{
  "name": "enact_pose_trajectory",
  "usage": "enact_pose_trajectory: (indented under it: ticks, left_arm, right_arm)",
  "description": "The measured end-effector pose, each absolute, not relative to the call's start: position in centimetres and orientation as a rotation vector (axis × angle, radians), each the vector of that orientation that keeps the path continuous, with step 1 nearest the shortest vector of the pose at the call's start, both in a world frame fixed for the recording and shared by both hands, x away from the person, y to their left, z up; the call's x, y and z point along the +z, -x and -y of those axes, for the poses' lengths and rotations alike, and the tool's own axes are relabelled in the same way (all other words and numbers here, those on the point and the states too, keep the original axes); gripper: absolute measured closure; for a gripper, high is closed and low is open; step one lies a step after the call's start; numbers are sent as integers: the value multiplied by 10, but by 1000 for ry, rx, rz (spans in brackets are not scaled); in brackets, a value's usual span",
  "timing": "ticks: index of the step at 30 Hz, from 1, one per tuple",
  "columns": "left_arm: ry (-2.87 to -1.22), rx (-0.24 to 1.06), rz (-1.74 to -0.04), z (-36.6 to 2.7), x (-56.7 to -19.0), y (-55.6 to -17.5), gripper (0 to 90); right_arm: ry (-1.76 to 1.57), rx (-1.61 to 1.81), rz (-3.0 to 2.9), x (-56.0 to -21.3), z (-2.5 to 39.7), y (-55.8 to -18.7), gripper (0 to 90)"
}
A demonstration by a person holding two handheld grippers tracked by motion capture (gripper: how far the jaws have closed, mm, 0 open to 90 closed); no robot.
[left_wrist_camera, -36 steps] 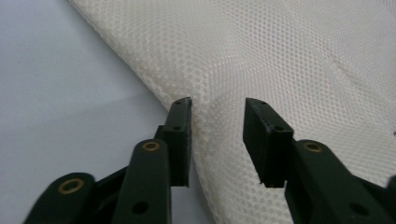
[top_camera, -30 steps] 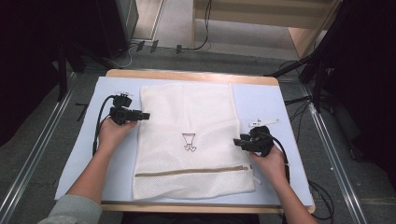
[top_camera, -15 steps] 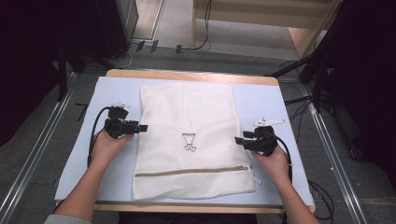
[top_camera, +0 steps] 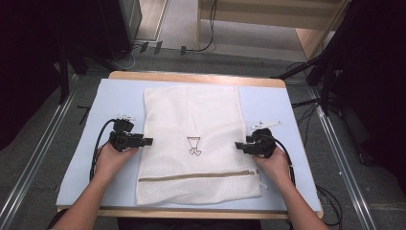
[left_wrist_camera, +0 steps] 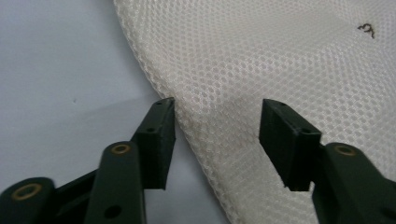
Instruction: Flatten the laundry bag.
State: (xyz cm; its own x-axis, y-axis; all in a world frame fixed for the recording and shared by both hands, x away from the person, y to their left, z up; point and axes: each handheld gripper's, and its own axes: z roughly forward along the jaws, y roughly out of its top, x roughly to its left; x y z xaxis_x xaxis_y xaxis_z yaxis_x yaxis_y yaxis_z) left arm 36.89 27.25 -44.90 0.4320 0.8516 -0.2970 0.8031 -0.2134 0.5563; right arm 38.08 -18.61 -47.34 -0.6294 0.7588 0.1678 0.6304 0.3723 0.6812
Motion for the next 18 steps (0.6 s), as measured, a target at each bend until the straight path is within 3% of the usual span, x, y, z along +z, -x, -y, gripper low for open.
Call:
enact_pose_trajectory:
  ticks: [4,8,11,18]
  left_arm:
    - [-2054,113,-1374,-263,-450,-368,630]
    - [-2082,75,-1364,-260,-450,-373,836]
    - [-2091,81,-1355,-264,-447,-380,856]
    - [-1988,133,-1375,-280,-438,-402,858]
  right_arm:
    - [-1265,1062,-2469,-471,181,-383,608]
    - [-1283,1025,-2497,-468,178,-385,772]
    - [-1255,1018,-2508,-468,176,-386,826]
    - [-1323,1045,-2474,-468,178,-401,830]
